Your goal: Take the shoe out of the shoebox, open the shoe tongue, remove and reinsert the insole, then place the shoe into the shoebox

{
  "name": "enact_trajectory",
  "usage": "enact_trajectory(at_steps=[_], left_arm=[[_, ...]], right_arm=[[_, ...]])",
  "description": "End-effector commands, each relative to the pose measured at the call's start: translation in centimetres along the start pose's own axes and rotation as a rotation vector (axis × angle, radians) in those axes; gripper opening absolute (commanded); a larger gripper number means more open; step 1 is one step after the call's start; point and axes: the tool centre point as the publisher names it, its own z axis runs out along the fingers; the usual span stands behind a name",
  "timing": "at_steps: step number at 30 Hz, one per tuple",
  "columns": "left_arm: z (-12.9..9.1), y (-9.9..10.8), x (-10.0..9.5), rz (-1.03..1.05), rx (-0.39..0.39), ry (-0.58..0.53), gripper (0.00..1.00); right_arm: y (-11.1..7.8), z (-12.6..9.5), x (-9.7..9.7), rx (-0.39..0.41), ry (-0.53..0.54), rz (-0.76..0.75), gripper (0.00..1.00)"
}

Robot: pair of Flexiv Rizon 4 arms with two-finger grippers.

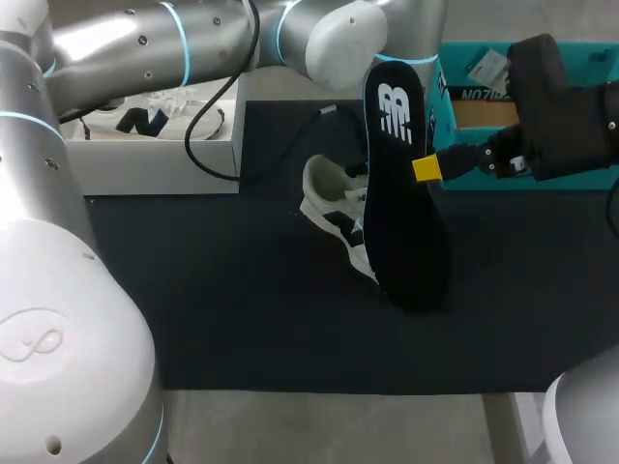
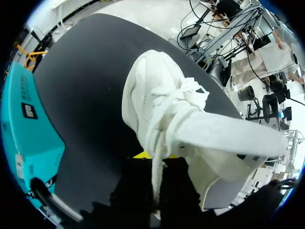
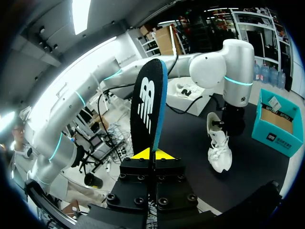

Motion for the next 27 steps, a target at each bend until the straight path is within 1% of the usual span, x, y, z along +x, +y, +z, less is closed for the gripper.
enact_trajectory(at_steps=[1, 2, 3, 6, 7, 10, 12, 15, 16, 21, 27], left_arm=[[0.05, -0.12, -0.84, 0.825, -0.212, 0.333, 0.00], [0.17, -0.25, -0.72, 0.879, -0.247, 0.331, 0.00], [0.24, -0.33, -0.59, 0.903, -0.263, 0.320, 0.00], [0.30, 0.04, -0.37, 0.952, -0.280, 0.282, 0.00], [0.26, 0.21, -0.35, 0.954, -0.266, 0.275, 0.00], [0.28, 0.41, -0.24, 0.950, -0.276, 0.251, 0.00], [0.29, 0.44, -0.14, 0.979, -0.296, 0.231, 0.00], [0.24, 0.55, -0.02, 1.017, -0.305, 0.206, 0.00], [0.19, 0.65, -0.07, 1.016, -0.297, 0.204, 0.00], [0.25, 0.58, -0.24, 1.010, -0.303, 0.207, 0.00], [1.04, 0.41, -0.08, 0.957, -0.290, 0.187, 0.00]], right_arm=[[0.36, 0.40, -0.03, 0.005, 0.000, 0.002, 0.00], [0.36, 0.40, -0.03, 0.005, 0.000, 0.002, 0.00], [0.36, 0.40, -0.03, 0.005, 0.000, 0.002, 0.00], [0.36, 0.40, -0.03, 0.005, 0.000, 0.002, 0.00], [0.36, 0.40, -0.03, 0.005, 0.000, 0.002, 0.00], [0.36, 0.40, -0.03, 0.005, 0.000, 0.002, 0.00], [0.36, 0.40, -0.03, 0.005, 0.000, 0.002, 0.00], [0.36, 0.40, -0.03, 0.005, 0.000, 0.002, 0.00], [0.36, 0.40, -0.03, 0.005, 0.000, 0.002, 0.00], [0.36, 0.40, -0.03, 0.005, 0.000, 0.002, 0.00], [0.36, 0.40, -0.03, 0.005, 0.000, 0.002, 0.00]])
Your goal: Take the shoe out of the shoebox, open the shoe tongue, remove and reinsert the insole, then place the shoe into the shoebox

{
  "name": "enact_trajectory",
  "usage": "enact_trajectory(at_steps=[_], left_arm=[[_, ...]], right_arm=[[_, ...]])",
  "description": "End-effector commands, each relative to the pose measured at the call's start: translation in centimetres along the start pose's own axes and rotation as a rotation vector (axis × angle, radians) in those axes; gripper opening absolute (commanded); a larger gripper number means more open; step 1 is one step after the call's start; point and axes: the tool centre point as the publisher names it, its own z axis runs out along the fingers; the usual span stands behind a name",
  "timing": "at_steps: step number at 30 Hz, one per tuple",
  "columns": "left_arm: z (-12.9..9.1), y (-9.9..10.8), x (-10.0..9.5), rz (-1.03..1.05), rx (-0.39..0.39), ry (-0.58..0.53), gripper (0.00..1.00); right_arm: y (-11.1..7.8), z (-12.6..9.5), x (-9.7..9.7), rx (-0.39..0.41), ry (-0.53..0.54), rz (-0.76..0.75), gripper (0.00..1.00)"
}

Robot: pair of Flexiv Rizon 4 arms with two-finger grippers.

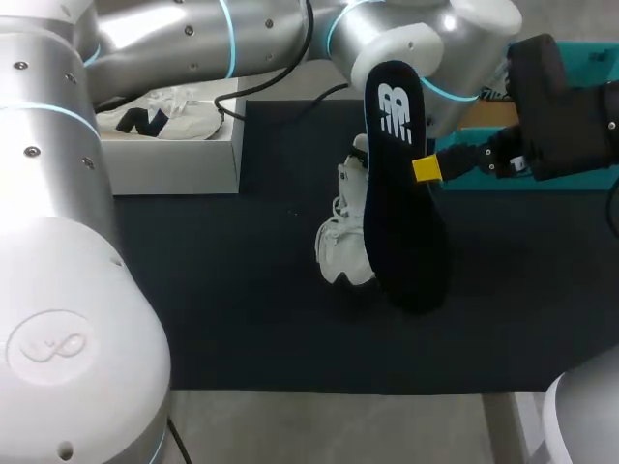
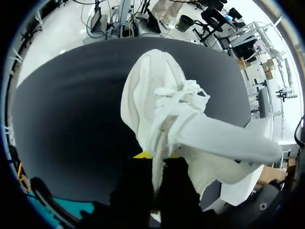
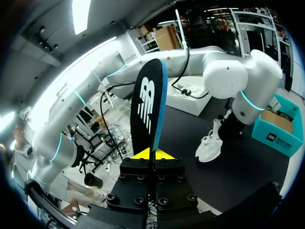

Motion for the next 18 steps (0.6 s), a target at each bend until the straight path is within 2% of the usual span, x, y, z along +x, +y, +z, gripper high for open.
enact_trajectory(at_steps=[1, 10, 18], left_arm=[[0.4, -1.0, 0.2, 0.082, -0.075, -0.002, 0.00], [0.6, -1.4, -0.5, -0.006, -0.066, -0.039, 0.00], [0.1, -1.3, -1.1, -0.126, -0.069, -0.021, 0.00]], right_arm=[[0.4, 0.4, 0.0, 0.005, 0.000, 0.002, 0.00], [0.4, 0.4, 0.0, 0.005, 0.000, 0.002, 0.00], [0.4, 0.4, 0.0, 0.005, 0.000, 0.002, 0.00]])
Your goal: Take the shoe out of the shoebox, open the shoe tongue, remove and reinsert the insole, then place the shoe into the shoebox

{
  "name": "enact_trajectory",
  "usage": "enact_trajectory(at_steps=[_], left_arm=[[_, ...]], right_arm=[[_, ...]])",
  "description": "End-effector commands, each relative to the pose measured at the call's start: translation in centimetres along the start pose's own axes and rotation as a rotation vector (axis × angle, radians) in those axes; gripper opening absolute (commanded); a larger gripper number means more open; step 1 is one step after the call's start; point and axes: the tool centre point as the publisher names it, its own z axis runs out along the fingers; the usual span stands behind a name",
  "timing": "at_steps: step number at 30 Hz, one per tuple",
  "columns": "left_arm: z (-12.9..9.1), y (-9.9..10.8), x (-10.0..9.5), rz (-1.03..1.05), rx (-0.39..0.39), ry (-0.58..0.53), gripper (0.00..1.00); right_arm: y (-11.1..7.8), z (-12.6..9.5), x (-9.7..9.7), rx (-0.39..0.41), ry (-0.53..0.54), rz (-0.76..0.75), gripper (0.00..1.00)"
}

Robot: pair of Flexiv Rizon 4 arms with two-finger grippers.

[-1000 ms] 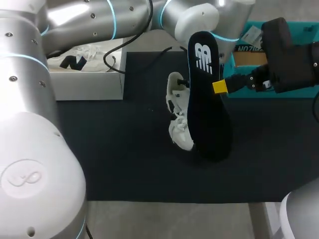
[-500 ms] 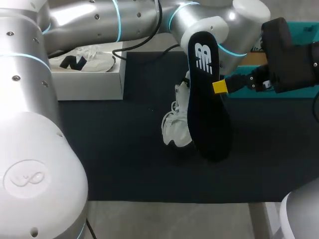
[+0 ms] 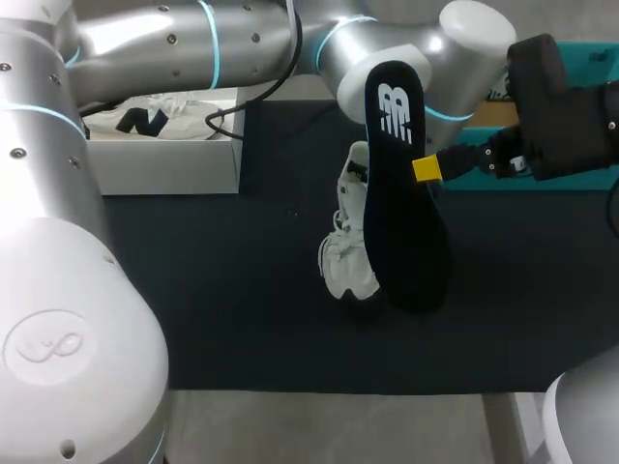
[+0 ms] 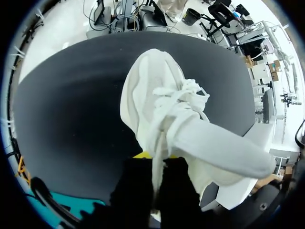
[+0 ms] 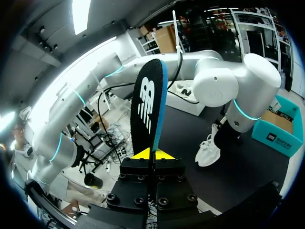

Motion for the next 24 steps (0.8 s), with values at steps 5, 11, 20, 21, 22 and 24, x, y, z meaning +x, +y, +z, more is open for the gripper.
enact_trajectory(at_steps=[5, 11, 20, 21, 22, 24], left_arm=[[-0.3, 0.6, -1.1, -0.087, -0.019, 0.014, 0.00], [0.1, 0.9, -1.6, -0.060, -0.009, 0.018, 0.00], [0.7, 2.1, -1.8, -0.071, 0.007, 0.028, 0.00], [0.7, 2.1, -1.8, -0.073, 0.005, 0.030, 0.00], [0.7, 2.2, -1.8, -0.079, 0.000, 0.034, 0.00], [0.8, 2.2, -1.8, -0.083, 0.004, 0.035, 0.00]], right_arm=[[0.4, 0.4, 0.0, 0.005, 0.000, 0.002, 0.00], [0.4, 0.4, 0.0, 0.005, 0.000, 0.002, 0.00], [0.4, 0.4, 0.0, 0.005, 0.000, 0.002, 0.00], [0.4, 0.4, 0.0, 0.005, 0.000, 0.002, 0.00], [0.4, 0.4, 0.0, 0.005, 0.000, 0.002, 0.00], [0.4, 0.4, 0.0, 0.005, 0.000, 0.002, 0.00]])
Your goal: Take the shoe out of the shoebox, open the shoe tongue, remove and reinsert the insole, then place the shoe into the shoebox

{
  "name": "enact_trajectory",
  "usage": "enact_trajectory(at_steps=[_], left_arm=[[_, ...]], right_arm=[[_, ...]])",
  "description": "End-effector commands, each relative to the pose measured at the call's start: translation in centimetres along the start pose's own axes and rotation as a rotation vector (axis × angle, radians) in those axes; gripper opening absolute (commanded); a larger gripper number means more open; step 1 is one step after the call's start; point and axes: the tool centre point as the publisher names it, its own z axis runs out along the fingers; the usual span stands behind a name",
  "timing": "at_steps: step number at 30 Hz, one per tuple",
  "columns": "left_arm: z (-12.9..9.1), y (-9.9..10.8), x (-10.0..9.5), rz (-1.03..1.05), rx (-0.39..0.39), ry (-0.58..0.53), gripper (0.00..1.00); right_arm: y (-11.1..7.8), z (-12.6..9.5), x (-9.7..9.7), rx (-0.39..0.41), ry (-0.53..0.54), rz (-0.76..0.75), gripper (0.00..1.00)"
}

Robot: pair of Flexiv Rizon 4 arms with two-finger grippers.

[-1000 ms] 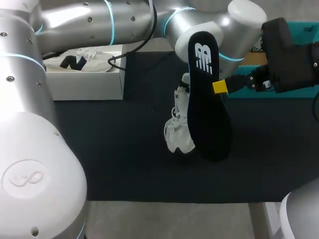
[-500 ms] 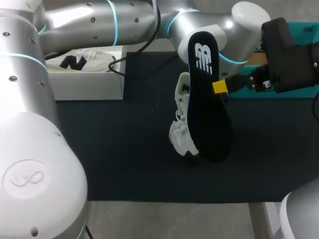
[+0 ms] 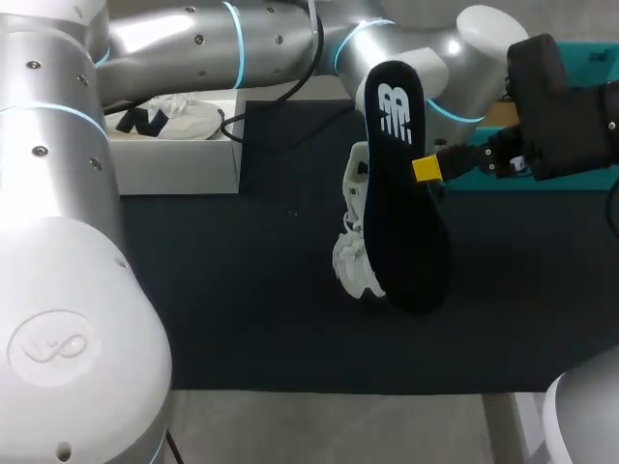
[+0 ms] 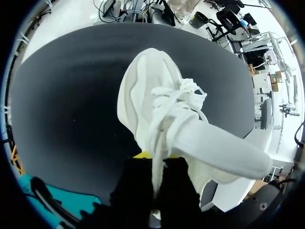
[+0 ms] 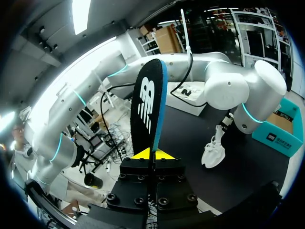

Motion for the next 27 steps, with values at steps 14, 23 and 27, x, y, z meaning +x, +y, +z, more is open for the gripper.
enact_trajectory(at_steps=[14, 23, 27], left_arm=[[0.8, -0.3, 0.3, -0.030, 0.003, 0.002, 0.00], [1.2, -0.5, 0.6, -0.049, 0.026, -0.004, 0.00], [1.4, -0.4, 0.7, -0.058, 0.027, -0.020, 0.00]], right_arm=[[0.4, 0.4, 0.0, 0.005, 0.000, 0.002, 0.00], [0.4, 0.4, 0.0, 0.005, 0.000, 0.002, 0.00], [0.4, 0.4, 0.0, 0.005, 0.000, 0.002, 0.00]])
